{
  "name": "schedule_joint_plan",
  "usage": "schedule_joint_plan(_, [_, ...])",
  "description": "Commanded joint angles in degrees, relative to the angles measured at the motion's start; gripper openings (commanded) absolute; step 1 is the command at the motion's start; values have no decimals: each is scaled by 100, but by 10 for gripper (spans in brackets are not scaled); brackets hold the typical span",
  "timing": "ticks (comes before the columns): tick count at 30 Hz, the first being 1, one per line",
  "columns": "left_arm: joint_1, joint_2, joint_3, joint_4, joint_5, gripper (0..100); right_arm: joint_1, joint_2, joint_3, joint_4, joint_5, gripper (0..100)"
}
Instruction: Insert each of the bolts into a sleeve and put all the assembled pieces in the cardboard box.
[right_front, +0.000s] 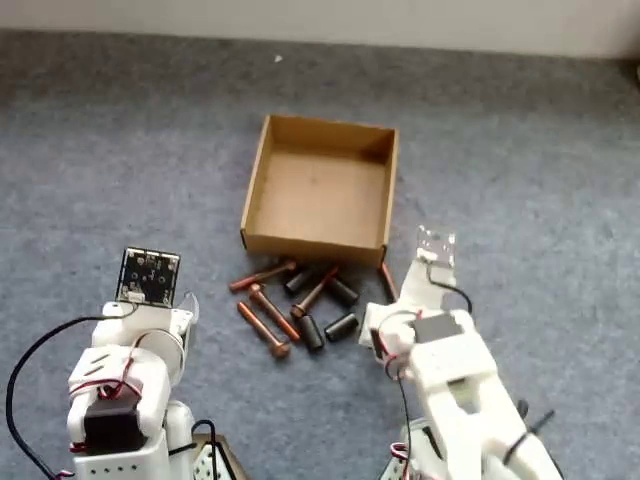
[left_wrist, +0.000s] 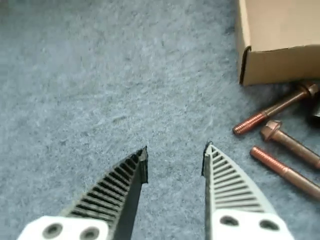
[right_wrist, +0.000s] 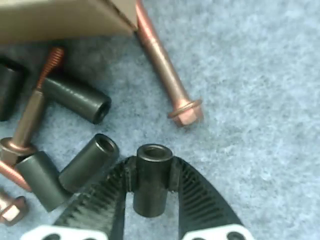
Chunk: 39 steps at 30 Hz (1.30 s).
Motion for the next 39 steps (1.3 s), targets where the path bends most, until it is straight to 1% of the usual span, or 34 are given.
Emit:
schedule_joint_plan(1, [286,40,-620,211,-193,203,75,-690,145,-163,18,4])
schedule_joint_plan(4, [505,101,-980,431,-273,203,75,-787,180,-163,18,4])
schedule_joint_plan(6, [646,418,-1191,466,-273,203,84,-778,180,-171,18,4])
schedule_joint_plan(11, [1059,2316,-2062,580,-255,203,462,-778,154,-207,18,4])
schedule_joint_plan(15, [1569,3749,-2791,809,-202,204,752,-778,268,-708,9,4])
schedule_joint_plan(18, [1965,4479,-3029,809,492,207,796,-778,497,-1024,9,4])
schedule_joint_plan(22, [2440,5138,-3116,765,1407,207,796,-778,664,-1253,9,4])
schedule_joint_plan(25, [2571,5481,-3090,369,1864,207,796,-778,681,-1262,9,4])
schedule_joint_plan(28, [2721,5868,-3081,79,2154,208,796,-778,690,-1262,9,4])
schedule_joint_plan(31, [2897,6440,-3116,-70,2198,208,796,-778,690,-1262,9,4])
schedule_joint_plan(35, [2870,7398,-3389,-387,2259,208,796,-778,699,-1262,9,4])
schedule_joint_plan(39, [2923,8295,-3899,-387,3015,208,796,-778,699,-1262,9,4])
